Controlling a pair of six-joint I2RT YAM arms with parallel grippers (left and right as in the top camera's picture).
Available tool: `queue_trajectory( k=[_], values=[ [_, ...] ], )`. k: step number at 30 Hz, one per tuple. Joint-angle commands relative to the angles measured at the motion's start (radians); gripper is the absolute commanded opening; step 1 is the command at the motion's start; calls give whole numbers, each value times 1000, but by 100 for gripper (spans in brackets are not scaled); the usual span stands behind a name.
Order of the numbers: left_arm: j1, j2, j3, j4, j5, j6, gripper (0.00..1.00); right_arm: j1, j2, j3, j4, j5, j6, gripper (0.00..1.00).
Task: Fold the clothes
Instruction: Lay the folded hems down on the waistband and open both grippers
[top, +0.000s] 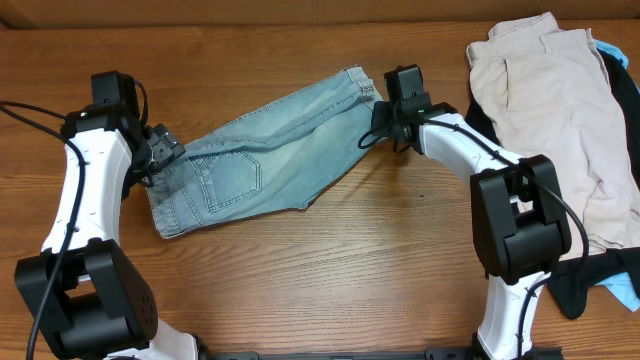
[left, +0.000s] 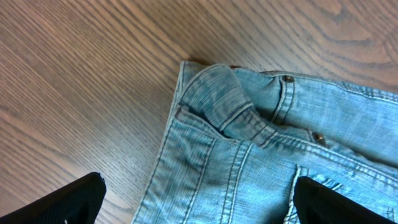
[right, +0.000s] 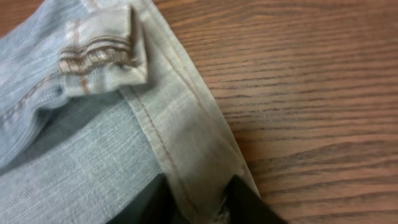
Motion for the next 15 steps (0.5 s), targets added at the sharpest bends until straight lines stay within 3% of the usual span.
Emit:
queue_trajectory(
  k=[1,9,15],
  values=[
    [4,-4,23,-16,12,18,100,-3,46,-11,7,22,5,25],
    [4,-4,23,-45,13,18,100,-3,54,-11,-56,80,5,20],
    [4,-4,23,-65,12,19,100,-21,54,-8,-335,132,53,20]
  ],
)
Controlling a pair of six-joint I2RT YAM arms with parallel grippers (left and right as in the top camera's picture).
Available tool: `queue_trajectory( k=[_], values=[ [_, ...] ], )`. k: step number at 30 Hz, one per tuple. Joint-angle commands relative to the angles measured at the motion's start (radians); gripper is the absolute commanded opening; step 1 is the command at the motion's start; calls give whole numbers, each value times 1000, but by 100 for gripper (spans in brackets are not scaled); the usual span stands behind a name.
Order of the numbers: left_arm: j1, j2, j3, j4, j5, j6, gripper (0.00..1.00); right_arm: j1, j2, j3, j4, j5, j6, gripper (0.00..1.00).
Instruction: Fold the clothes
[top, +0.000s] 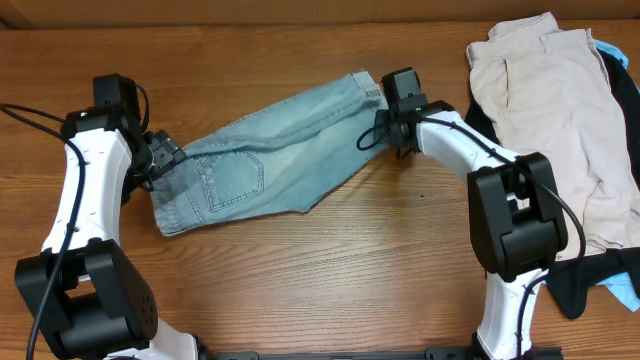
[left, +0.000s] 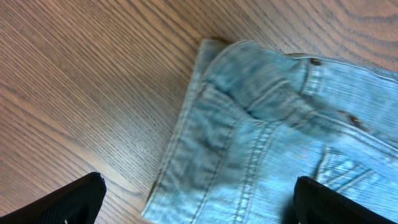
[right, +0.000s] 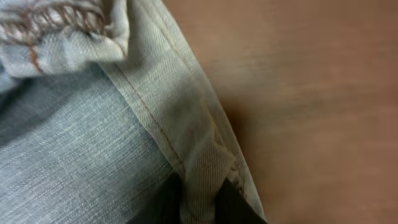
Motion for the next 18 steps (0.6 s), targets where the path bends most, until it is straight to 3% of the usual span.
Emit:
queue_trajectory(
  k=[1,8,12,14,18],
  values=[
    [4,-4,22,-14,11,19,100,-34,38,-46,-166,65,67,20],
    [4,-4,22,-32,11,19,100,-129,34,-46,-461,-44,129,15],
    [4,-4,22,-33,11,31,100,-163,-24,-26,-533,-142,55,15],
    [4,-4,22,-34,11,37,100,-165,-73,5,-566,-167,23,17],
    [4,-4,22,-40,12,46,100,-154,-183,89,-613,-219,-60,34]
  ],
)
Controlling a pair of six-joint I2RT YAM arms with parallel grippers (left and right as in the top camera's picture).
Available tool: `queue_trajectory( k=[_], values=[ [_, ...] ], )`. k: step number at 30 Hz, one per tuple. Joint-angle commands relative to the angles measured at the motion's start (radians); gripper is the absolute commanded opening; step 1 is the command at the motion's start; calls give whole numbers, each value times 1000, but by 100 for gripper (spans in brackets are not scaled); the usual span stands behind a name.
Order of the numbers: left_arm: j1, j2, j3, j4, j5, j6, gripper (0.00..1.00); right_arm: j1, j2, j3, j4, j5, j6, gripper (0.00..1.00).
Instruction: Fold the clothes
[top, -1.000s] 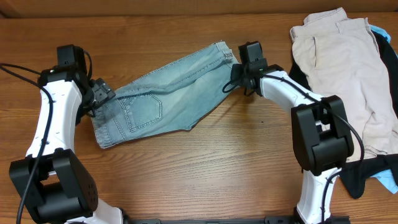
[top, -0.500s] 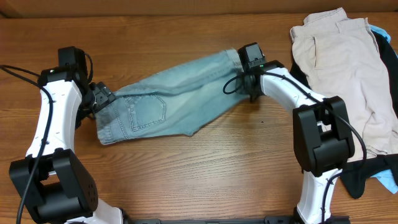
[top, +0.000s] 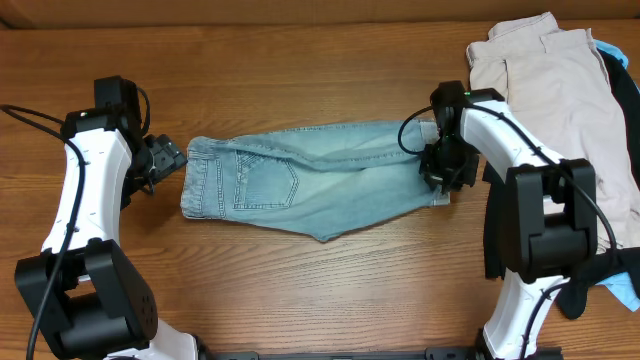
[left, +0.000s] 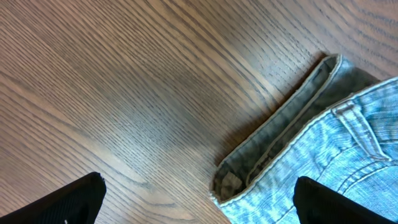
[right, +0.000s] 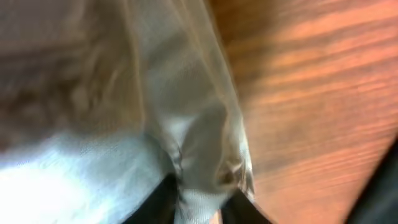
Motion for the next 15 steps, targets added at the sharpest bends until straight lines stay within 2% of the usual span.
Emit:
queue_trajectory(
  k=[1,6,8,15],
  values=[
    [3,-4,22,-7,8,26,100,21,-130,78,-4,-77,-99,38],
    [1,-4,22,-8,11,26,100,90,-145,77,31,-131,-147,38],
    [-3,-4,21,-7,15,26,100,166,-129,75,54,-181,-181,38],
    [-19,-4,21,-5,14,27,100,370,-88,75,157,-161,-170,39]
  ],
)
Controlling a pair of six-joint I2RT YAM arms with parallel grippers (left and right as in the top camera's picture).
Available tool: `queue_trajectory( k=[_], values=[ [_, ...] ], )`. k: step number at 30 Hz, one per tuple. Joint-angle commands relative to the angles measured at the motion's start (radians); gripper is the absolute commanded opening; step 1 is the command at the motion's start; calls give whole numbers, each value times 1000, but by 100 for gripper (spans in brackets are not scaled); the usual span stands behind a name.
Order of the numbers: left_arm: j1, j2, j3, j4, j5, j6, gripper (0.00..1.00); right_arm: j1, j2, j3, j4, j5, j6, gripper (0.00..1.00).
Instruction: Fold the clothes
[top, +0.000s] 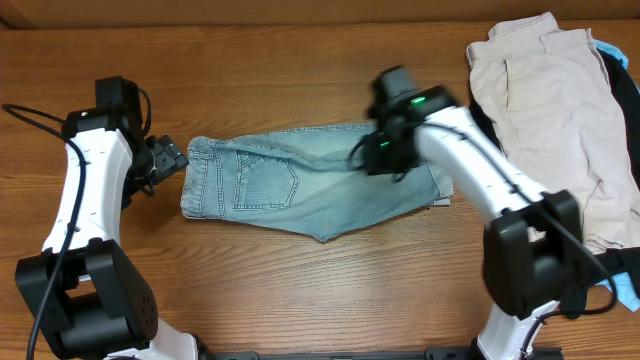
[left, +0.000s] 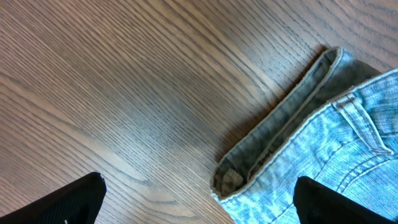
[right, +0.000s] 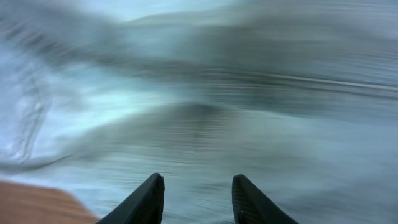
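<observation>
Light-blue denim shorts (top: 310, 180) lie flat and stretched sideways across the middle of the table, waistband to the left. My left gripper (top: 168, 158) stands wide open just left of the waistband corner (left: 280, 130), holding nothing; its midpoint (left: 199, 205) is over bare wood. My right gripper (top: 385, 152) hovers over the right half of the shorts, blurred by motion. In the right wrist view its gripper (right: 198, 190) is open, with only blurred denim (right: 199, 93) behind the gap.
A pile of other clothes lies at the right edge: beige trousers (top: 550, 100) on top, a black garment (top: 575, 285) under them, and a blue piece (top: 625, 290) at the corner. Bare wooden table (top: 300, 300) lies in front of the shorts.
My right gripper was shut on the hem at the shorts' right end. Now it is open and further left, over the denim. The shorts and the left gripper are unchanged.
At first the shorts lay slanted, my right gripper shut on the hem at the upper right and my left gripper open over the waistband. Half a second ago they lay stretched straight, hem drawn rightward, the left gripper off the waistband. Now the hem is let go.
</observation>
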Motion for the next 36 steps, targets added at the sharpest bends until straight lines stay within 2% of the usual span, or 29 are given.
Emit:
queue_trajectory(
  k=[1,9,13,17,30,33,36],
  values=[
    [-13,-4,21,0,8,20,100,93,38,5,40,-1,-6,39],
    [-13,-4,21,2,9,25,100,164,151,5,96,11,-5,38],
    [-13,-4,22,2,9,26,100,154,177,5,161,116,25,35],
    [-13,-4,22,6,10,25,100,124,180,5,270,192,48,35],
    [-15,-4,21,31,12,25,100,10,180,6,656,201,8,35],
    [-16,-4,21,27,12,37,100,3,178,32,617,189,-13,35],
    [-15,-4,24,5,13,127,100,-10,149,119,456,160,-9,35]
  ],
)
